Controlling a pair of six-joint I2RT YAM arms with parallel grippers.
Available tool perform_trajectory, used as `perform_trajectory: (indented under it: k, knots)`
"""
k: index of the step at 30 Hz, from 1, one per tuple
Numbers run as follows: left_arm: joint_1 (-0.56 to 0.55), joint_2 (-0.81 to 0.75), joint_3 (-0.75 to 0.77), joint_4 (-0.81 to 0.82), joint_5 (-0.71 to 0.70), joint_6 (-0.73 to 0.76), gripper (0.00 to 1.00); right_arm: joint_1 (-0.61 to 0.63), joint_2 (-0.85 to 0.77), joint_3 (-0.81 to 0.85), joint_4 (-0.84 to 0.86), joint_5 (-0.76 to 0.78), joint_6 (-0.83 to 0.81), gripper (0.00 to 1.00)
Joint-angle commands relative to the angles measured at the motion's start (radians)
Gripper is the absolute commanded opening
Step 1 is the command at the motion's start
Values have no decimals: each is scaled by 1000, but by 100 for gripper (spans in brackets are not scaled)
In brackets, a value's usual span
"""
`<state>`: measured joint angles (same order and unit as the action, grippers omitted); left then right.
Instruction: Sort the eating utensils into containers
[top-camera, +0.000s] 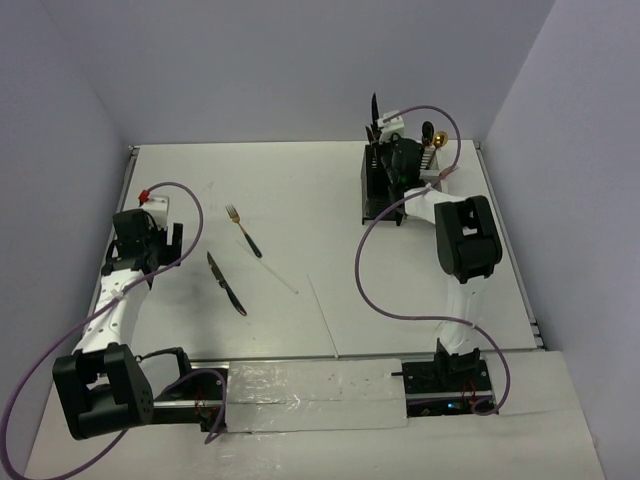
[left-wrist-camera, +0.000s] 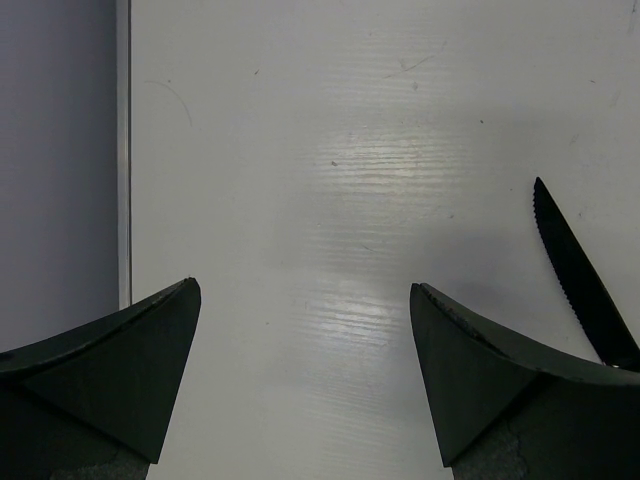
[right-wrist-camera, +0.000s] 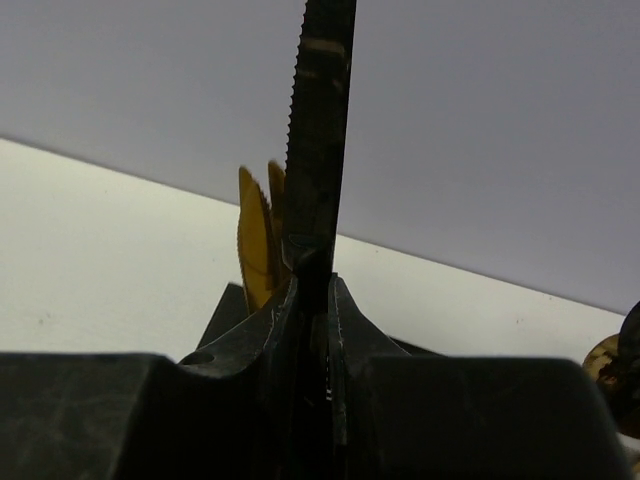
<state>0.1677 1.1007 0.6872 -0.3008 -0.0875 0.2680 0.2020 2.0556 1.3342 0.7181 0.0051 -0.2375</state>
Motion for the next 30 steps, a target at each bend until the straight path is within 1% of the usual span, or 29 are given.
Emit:
perform_trajectory:
  k: [1,2,3,4,6,7,9,10,13,14,15,16,17,18,19,20,21,22,23,24,25,26,27,28,29,30]
  knots:
    - [9,-4,48,46,-17,-21,96,-10,-57,-42,106,-43,-26,4]
    - [7,-5,41,48,-14,-21,96,-10,-64,-64,106,-47,-26,9]
    - [7,-7,38,46,-9,-23,96,-12,-78,-73,106,-51,-31,16]
    - [7,-10,35,46,-8,-24,96,-10,-89,-82,106,-53,-34,32]
    - [7,-15,28,45,-5,-21,96,-12,-127,-118,106,-56,-26,43]
    - [7,-22,28,40,-4,-19,96,-10,-143,-131,107,-56,-20,52]
    - [7,-32,26,29,6,-19,96,-12,-196,-170,113,-56,-2,58]
    - [7,-39,28,10,14,-21,96,-12,-218,-185,122,-56,4,63]
    - [9,-65,38,-41,60,-13,96,-12,-307,-233,132,-36,38,67]
    - [7,-71,57,-90,75,-13,96,-10,-331,-254,132,-24,50,67]
    - [6,-76,73,-127,118,-15,96,-6,-383,-263,126,27,78,67]
    - [4,-84,101,-179,156,-18,95,0,-411,-277,116,64,95,67]
    - [4,-85,179,-319,216,-12,94,11,-464,-277,103,108,130,67]
    - [6,-88,220,-393,370,-1,94,37,-489,-277,51,158,150,67]
    - [1,-94,266,-462,441,34,94,56,-514,-270,12,270,168,67]
    - [-2,-99,344,-553,495,37,95,74,-535,-242,-37,321,194,67]
    - [-10,-96,377,-582,532,37,96,108,-570,-221,-166,360,269,67]
    - [-43,-84,408,-603,552,31,97,123,-587,-201,-234,378,312,67]
    - [-74,-70,448,-607,522,17,97,140,-603,-170,-303,375,358,67]
    - [-117,-52,457,-589,459,-5,96,157,-635,-162,-406,363,436,66]
    - [-234,0,459,-577,295,-47,95,198,-650,-170,-436,352,466,65]
    - [-291,31,453,-571,223,-58,94,223,-664,-184,-454,340,487,65]
    - [-397,103,443,-580,171,-70,93,249,-690,-199,-479,340,519,65]
    - [-442,143,419,-593,120,-76,91,307,-699,-225,-489,345,529,65]
    - [-477,178,407,-607,115,-76,90,338,-709,-236,-502,366,532,64]
    - [-528,245,397,-639,115,-75,89,370,-709,-242,-534,383,530,64]
